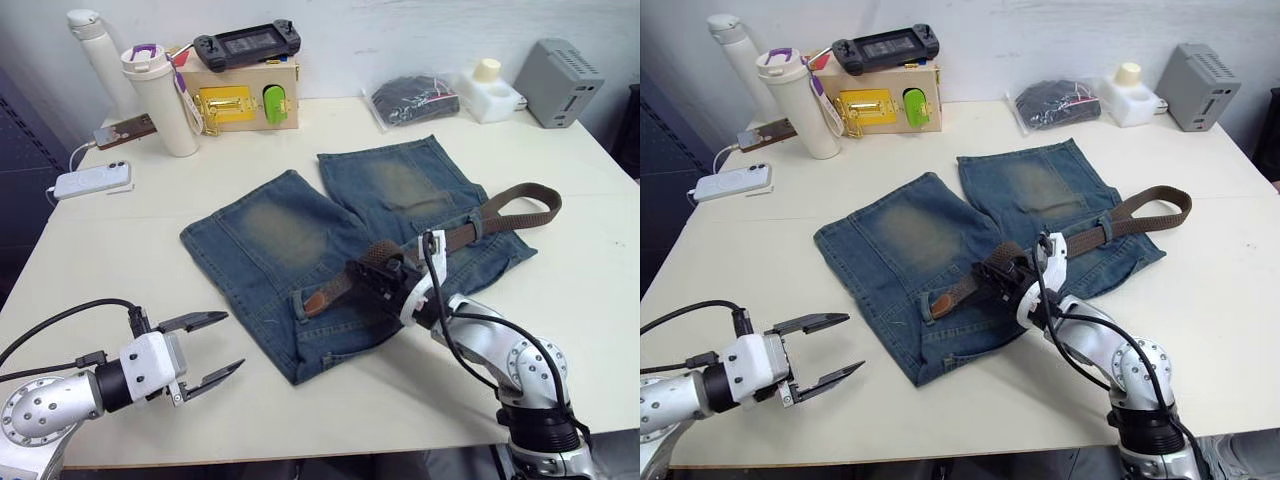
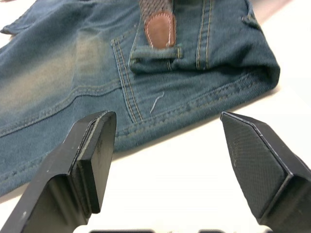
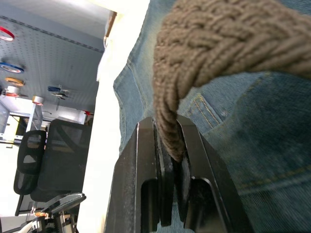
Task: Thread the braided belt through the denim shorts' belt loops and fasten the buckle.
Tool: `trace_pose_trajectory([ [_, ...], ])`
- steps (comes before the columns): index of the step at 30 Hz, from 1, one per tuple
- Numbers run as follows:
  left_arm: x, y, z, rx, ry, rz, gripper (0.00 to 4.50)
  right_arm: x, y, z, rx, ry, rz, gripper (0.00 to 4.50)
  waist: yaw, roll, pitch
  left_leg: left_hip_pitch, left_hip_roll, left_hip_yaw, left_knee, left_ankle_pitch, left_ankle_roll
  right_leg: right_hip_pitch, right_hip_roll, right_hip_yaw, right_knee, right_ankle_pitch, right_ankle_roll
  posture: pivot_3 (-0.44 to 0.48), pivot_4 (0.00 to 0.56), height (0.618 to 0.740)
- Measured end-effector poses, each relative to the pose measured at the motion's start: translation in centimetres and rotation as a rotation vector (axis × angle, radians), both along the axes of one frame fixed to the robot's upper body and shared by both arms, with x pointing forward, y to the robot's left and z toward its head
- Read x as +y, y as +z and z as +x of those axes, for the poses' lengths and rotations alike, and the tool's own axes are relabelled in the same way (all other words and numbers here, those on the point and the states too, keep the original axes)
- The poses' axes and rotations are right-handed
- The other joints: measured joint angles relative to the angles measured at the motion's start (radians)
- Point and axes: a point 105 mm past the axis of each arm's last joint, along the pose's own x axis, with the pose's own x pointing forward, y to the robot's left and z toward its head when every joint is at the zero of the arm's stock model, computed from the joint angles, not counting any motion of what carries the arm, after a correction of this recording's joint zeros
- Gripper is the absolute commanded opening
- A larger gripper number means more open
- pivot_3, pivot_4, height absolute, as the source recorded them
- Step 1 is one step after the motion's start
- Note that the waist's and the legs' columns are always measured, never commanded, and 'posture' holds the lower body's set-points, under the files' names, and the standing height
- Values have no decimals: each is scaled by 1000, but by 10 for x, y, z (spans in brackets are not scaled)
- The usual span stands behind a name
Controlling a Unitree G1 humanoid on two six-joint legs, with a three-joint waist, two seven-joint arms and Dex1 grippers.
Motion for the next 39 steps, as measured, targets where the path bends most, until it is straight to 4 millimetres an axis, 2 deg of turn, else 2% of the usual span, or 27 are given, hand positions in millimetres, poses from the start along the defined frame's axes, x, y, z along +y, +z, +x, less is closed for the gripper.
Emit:
trace_pose_trajectory([
  [5,-5,6,0,-6,-2,-26,3769,5,-7,4,-73,-1,-51,0,-4,0,0,0,0,0,0,-1,-1,0,0,0,0,0,-1,0,150,645],
  [15,-6,8,3,-16,-5,-16,3769,19,-7,12,-171,-18,-77,0,-5,0,0,1,0,0,-1,-1,-1,-1,0,-1,1,0,-1,0,150,645],
  [20,-8,14,8,-52,-13,-1,3769,41,-17,6,-215,67,-192,0,-10,0,-1,2,1,0,-1,-2,-2,-1,1,-1,2,0,-1,0,150,645],
  [25,-8,16,10,-67,-21,9,3769,54,-20,3,-243,122,-255,0,-21,-1,-2,3,3,0,-2,-2,-4,-1,1,-2,2,-1,-2,0,150,645],
  [27,-8,15,11,-72,-27,18,3769,61,-21,1,-260,160,-284,0,-29,-1,-2,3,3,0,-2,-2,-4,-1,1,-2,2,-1,-3,0,150,645],
  [28,-8,12,13,-99,-51,58,3769,74,-23,-1,-287,227,-329,0,-36,0,-2,4,4,1,-3,-3,-5,-1,1,-2,3,-1,-3,0,150,645],
  [31,-4,-2,14,-157,-109,190,3769,90,-25,-5,-345,313,-382,0,-38,0,-2,4,4,0,-3,-4,-5,-2,1,-3,4,-2,-4,0,150,645],
  [35,-3,-5,12,-176,-125,204,3769,96,-25,-4,-340,315,-360,0,-37,-1,-3,4,4,0,-3,-4,-6,-2,2,-3,4,-2,-4,0,150,645],
  [39,-3,-5,10,-185,-130,203,3769,91,-24,3,-327,261,-347,0,-35,-1,-3,5,4,0,-3,-4,-6,-2,2,-3,5,-2,-4,0,150,645],
])
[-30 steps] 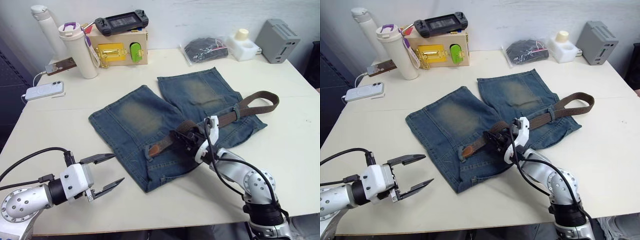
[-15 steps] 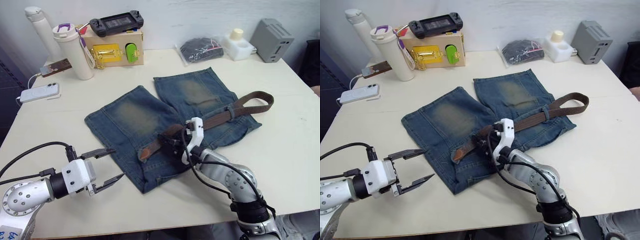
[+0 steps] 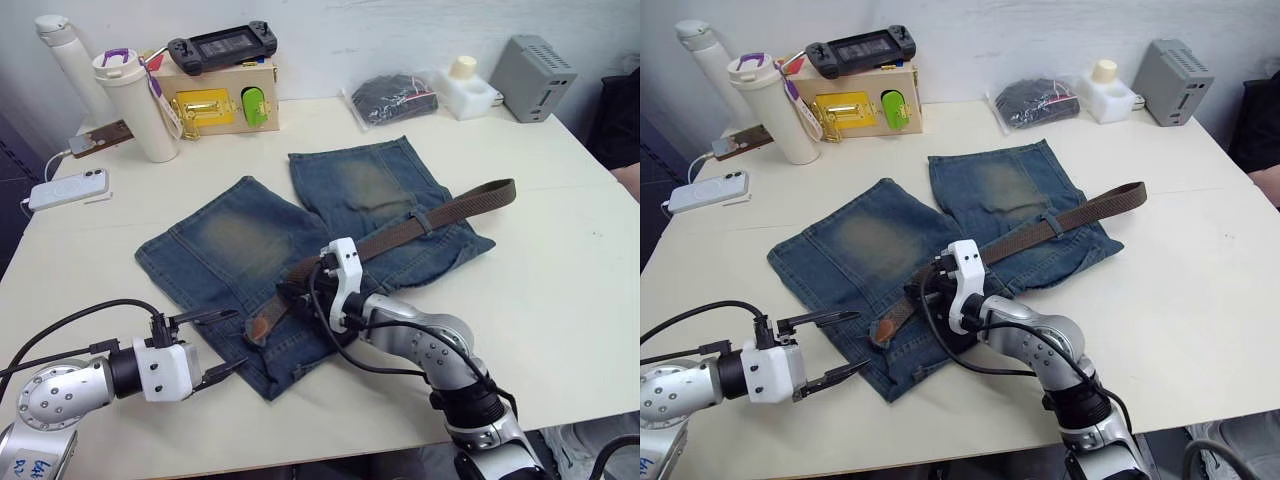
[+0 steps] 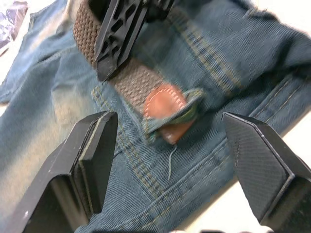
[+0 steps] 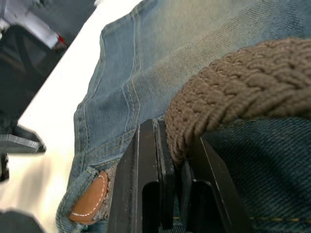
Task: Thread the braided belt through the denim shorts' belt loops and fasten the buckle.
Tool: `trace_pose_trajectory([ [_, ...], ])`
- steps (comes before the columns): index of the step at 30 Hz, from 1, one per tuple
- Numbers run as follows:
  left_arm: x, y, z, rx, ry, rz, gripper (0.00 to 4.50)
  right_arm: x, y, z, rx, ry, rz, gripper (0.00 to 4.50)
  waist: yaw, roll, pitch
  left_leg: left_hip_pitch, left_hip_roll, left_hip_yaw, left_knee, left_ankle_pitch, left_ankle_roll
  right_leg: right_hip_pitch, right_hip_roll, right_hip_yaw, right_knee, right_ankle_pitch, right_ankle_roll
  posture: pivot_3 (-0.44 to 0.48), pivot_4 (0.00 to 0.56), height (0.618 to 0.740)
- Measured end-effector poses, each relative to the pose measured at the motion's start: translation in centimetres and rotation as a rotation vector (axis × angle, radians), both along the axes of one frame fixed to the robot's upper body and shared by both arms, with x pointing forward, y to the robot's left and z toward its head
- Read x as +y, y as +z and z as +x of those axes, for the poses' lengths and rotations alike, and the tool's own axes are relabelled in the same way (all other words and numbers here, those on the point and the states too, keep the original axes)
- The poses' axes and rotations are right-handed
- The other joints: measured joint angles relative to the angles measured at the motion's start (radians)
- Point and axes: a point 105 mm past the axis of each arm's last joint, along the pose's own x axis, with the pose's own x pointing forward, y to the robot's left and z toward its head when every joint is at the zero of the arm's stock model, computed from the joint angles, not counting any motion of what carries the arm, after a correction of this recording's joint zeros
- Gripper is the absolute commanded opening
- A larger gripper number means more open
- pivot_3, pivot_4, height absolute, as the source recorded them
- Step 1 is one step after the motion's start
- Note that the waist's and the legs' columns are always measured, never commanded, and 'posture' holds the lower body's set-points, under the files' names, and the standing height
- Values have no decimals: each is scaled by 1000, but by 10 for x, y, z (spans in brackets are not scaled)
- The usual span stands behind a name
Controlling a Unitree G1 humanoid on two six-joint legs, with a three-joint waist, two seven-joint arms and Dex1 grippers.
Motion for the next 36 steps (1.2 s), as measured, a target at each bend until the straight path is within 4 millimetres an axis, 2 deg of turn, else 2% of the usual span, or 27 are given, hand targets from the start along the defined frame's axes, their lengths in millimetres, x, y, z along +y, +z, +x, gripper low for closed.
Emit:
trace_pose_trajectory([
  [6,1,-1,0,-3,14,-12,3769,-19,-4,9,-61,-34,-61,0,21,-2,-1,1,-3,-1,3,0,1,2,0,0,0,0,0,0,150,645],
  [15,-5,-1,3,-11,19,-38,3769,-78,-5,31,-177,-57,-225,0,65,-4,-3,0,-5,0,7,0,3,5,-2,1,-4,0,0,0,150,645],
  [18,-8,-1,5,-15,16,-49,3769,-87,-2,34,-181,-76,-225,0,58,-4,-3,-2,-4,0,7,0,3,4,-2,1,-4,0,0,0,150,645],
  [23,-12,1,5,-20,11,-51,3769,-95,4,30,-126,-138,-200,0,55,-4,-2,-3,-3,0,6,0,3,3,-2,1,-4,0,0,0,150,645],
  [27,-14,3,4,-29,9,-53,3769,-98,12,19,-77,-183,-209,0,55,-3,-2,-4,-3,0,6,0,3,3,-2,1,-4,0,0,0,150,645],
  [36,-14,2,4,-29,20,-53,3769,-80,25,-2,-123,-195,-204,0,50,-3,-2,-3,-2,0,3,0,3,2,-2,1,-4,0,0,0,150,645],
])
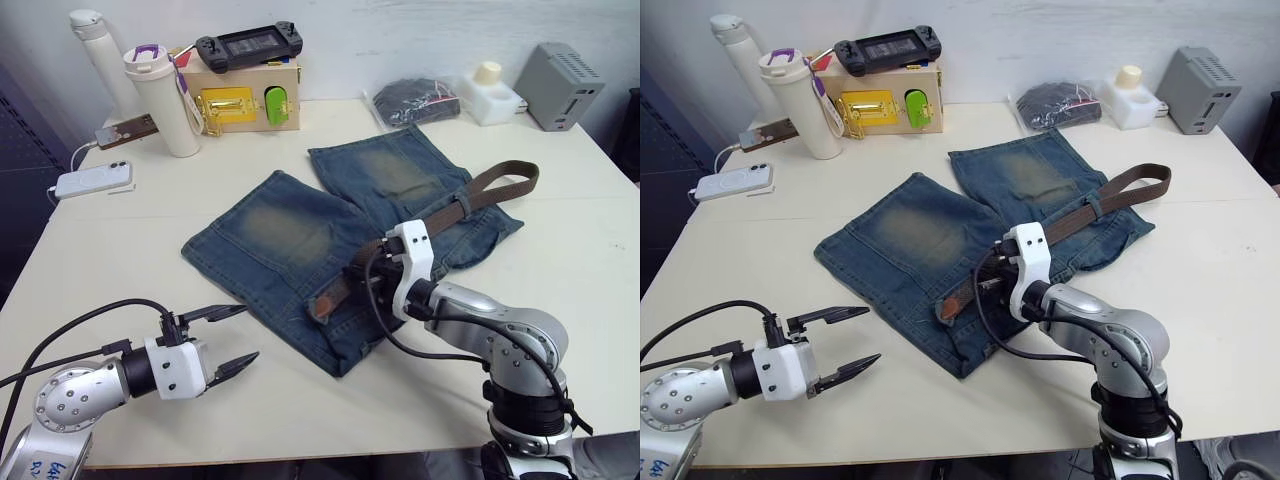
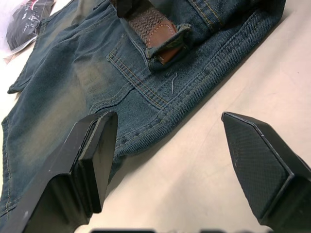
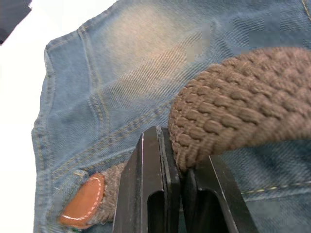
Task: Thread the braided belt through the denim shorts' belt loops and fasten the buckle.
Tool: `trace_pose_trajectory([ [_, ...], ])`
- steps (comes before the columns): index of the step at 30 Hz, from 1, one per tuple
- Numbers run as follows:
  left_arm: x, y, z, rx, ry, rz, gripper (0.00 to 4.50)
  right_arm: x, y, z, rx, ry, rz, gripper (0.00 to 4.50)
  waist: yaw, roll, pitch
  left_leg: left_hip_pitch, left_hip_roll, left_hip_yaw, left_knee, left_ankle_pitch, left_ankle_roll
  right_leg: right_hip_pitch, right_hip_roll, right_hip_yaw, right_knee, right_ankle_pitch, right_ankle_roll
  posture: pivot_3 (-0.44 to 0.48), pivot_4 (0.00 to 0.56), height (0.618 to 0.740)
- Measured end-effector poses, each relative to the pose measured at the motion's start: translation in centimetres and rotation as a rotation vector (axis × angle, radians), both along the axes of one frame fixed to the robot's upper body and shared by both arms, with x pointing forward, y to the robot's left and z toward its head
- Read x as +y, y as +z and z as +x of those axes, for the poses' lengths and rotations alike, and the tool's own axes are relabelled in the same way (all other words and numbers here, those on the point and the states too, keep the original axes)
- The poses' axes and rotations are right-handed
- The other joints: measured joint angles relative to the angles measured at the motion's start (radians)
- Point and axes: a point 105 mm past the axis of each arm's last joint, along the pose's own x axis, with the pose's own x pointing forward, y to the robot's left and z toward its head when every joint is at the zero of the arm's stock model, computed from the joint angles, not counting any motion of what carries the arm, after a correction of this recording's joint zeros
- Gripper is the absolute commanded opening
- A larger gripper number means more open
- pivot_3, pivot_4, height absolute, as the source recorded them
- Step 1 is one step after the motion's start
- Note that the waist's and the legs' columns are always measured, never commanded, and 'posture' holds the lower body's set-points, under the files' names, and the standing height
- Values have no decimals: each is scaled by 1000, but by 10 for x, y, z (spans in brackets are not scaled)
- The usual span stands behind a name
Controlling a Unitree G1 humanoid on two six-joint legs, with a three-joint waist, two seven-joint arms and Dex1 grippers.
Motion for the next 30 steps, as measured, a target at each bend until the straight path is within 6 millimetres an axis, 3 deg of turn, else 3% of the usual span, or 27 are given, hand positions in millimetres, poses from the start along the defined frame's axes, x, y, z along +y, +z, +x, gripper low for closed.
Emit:
trace_pose_trajectory([
  [5,-1,1,1,-5,-2,-4,3769,9,-21,-10,-58,2,-40,0,-15,0,0,0,0,0,-1,0,0,0,0,0,0,0,0,0,150,645],
  [12,-3,0,1,-3,-8,-6,3769,9,-15,2,-217,-51,-41,0,-21,0,0,0,0,0,-1,0,-1,-1,0,-1,1,0,0,0,150,645],
  [16,-7,2,2,-16,-28,-6,3769,19,-23,-7,-198,24,-36,0,-20,0,0,0,0,0,-1,0,-1,-1,0,-1,0,0,0,0,150,645],
  [22,-29,8,10,-94,-120,18,3769,35,-31,-18,-123,143,-36,0,-20,0,0,1,0,0,-1,0,-1,0,0,-1,0,0,0,0,150,645],
  [30,-33,-21,9,-146,-203,160,3769,40,-36,-14,-65,145,-33,0,-22,0,0,1,1,0,-2,0,-1,-1,1,-1,1,0,0,0,150,645],
])
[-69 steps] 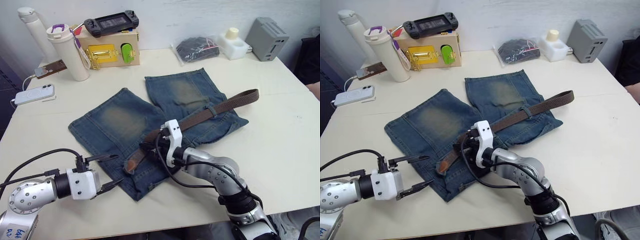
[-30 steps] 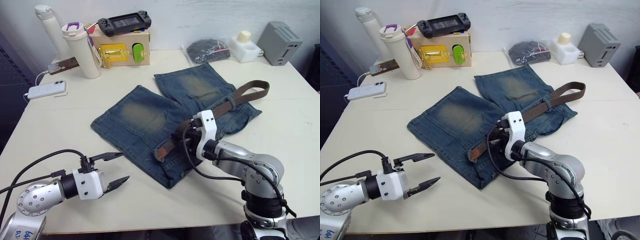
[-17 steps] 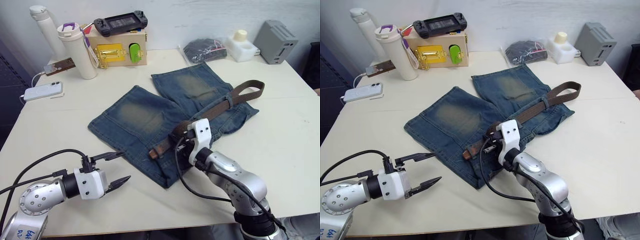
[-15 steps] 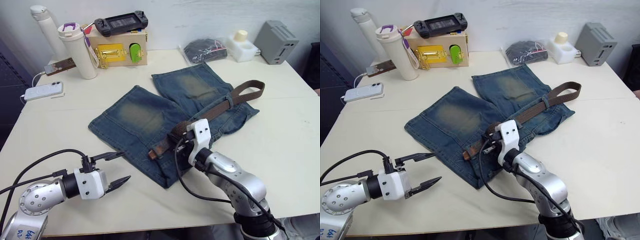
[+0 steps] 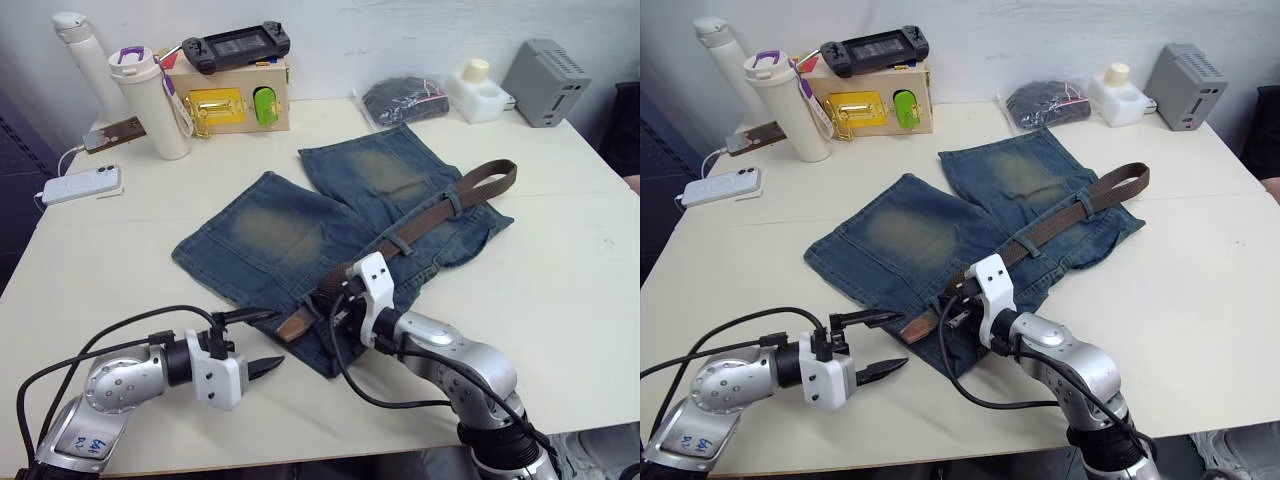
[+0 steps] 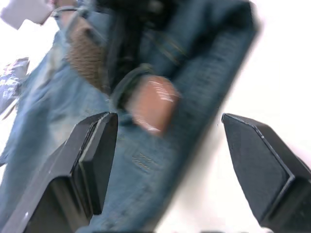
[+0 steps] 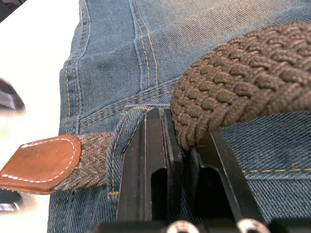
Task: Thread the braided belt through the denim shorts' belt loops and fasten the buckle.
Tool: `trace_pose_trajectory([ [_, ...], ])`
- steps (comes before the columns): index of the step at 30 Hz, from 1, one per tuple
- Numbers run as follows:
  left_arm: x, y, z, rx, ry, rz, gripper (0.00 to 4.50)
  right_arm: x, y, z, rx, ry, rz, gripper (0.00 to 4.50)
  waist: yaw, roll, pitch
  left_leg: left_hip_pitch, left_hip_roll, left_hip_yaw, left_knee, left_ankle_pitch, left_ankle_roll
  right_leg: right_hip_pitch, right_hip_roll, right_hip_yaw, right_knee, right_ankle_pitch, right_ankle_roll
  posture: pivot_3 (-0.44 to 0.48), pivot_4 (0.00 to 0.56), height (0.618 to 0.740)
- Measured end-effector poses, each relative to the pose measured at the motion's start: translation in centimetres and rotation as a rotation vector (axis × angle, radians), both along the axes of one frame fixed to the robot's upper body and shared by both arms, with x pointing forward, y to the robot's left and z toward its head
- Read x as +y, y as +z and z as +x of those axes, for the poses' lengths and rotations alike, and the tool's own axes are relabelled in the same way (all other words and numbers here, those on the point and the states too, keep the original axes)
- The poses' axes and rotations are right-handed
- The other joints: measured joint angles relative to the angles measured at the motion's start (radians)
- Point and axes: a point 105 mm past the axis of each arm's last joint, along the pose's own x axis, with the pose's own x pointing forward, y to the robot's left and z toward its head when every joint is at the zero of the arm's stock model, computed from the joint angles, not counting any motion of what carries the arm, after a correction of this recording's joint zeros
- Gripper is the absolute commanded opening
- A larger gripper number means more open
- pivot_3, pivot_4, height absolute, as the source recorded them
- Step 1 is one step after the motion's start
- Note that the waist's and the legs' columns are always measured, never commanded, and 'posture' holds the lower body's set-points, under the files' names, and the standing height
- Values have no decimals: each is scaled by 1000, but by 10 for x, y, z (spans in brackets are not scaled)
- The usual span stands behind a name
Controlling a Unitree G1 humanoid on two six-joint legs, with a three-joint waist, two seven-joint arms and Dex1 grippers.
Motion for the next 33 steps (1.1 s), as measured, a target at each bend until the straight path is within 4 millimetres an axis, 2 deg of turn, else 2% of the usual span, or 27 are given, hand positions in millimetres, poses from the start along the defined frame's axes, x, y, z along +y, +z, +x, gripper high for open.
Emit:
trace_pose_trajectory([
  [9,-5,8,12,-114,8,-36,3769,2,0,0,23,-1,15,0,-3,0,0,1,0,0,0,0,0,0,0,0,1,0,0,0,150,645],
  [12,-6,9,11,-121,0,-46,3001,2,0,0,25,-2,15,0,-3,0,0,1,0,0,0,0,0,0,0,0,1,0,0,0,150,645],
  [19,-9,10,9,-133,-17,-53,199,2,-1,0,28,-1,13,0,-1,0,0,2,0,0,0,0,0,0,0,0,1,0,0,0,150,645],
  [20,-9,10,9,-135,-17,-53,87,2,-1,0,28,-1,13,0,-1,0,0,2,0,0,0,0,0,1,0,0,1,0,0,0,150,645],
  [25,-10,9,9,-155,-17,-37,87,2,-1,0,34,-2,8,0,-1,0,0,2,0,0,0,0,0,1,0,0,1,0,0,0,150,645],
  [27,-10,9,9,-160,-19,-34,0,-1,-1,1,38,-12,12,897,-1,0,0,2,0,0,0,0,0,1,0,0,1,0,0,0,150,645],
  [28,-11,9,9,-163,-20,-33,0,-3,0,2,57,-21,31,1102,-1,0,0,2,0,0,0,0,0,1,0,0,1,0,0,0,150,645],
  [32,-11,8,10,-167,-18,-33,0,-7,5,0,104,-3,80,3128,0,0,0,2,0,0,0,0,0,1,0,0,1,0,0,0,150,645],
  [33,-11,8,10,-167,-17,-33,0,-10,8,0,108,3,87,3465,1,0,0,2,-1,0,0,0,0,1,0,0,1,0,0,0,150,645],
])
